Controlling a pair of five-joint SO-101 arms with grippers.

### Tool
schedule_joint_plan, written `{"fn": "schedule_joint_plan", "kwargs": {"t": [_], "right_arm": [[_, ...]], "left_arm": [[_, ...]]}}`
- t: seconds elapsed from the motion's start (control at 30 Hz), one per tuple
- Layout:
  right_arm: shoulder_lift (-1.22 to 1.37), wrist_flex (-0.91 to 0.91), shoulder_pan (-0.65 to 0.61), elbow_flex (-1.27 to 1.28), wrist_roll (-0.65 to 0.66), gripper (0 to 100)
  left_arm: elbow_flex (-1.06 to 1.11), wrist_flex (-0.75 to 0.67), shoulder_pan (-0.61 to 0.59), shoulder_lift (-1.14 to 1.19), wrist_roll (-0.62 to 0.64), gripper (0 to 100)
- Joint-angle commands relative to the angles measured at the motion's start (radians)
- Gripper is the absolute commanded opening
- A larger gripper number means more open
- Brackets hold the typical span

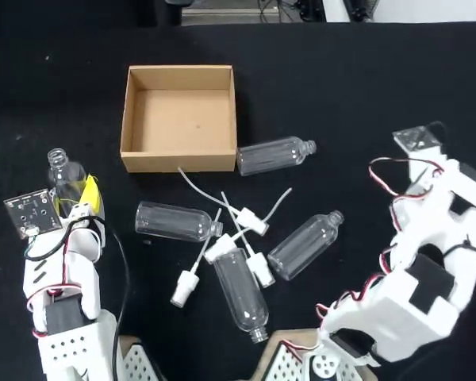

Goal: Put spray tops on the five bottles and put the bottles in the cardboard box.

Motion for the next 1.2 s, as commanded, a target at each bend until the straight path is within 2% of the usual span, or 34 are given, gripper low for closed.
{"fn": "schedule_joint_plan", "kwargs": {"t": [0.0, 0.3, 0.37, 0.57, 0.63, 0.73, 0.9, 1.07, 1.17], "right_arm": [[0.036, -0.023, -0.060, -0.056, -0.009, 20.3], [0.139, -0.152, -0.008, -0.061, -0.011, 12.9], [0.102, -0.144, 0.005, -0.065, -0.021, 1.3], [-0.150, 0.003, -0.021, -0.154, -0.140, 0.9], [-0.260, 0.091, -0.068, -0.208, -0.213, 1.0], [-0.415, 0.224, -0.193, -0.318, -0.382, 1.0], [-0.588, 0.345, -0.499, -0.512, -0.687, 1.1], [-0.601, 0.347, -0.770, -0.634, -0.799, 1.1], [-0.575, 0.345, -0.847, -0.690, -0.821, 1.1]], "left_arm": [[0.021, 0.000, 0.007, -0.009, 0.008, 3], [0.021, 0.000, -0.067, -0.012, 0.008, 3], [0.021, 0.000, -0.061, -0.014, 0.008, 3], [0.021, 0.000, -0.059, -0.012, 0.012, 3], [0.021, 0.000, -0.045, -0.012, 0.014, 3], [0.021, 0.000, 0.041, -0.014, 0.012, 3], [0.021, -0.008, 0.199, -0.015, 0.014, 3], [0.021, -0.014, 0.252, -0.017, 0.017, 3], [0.019, -0.137, 0.254, -0.017, 0.026, 3]]}}
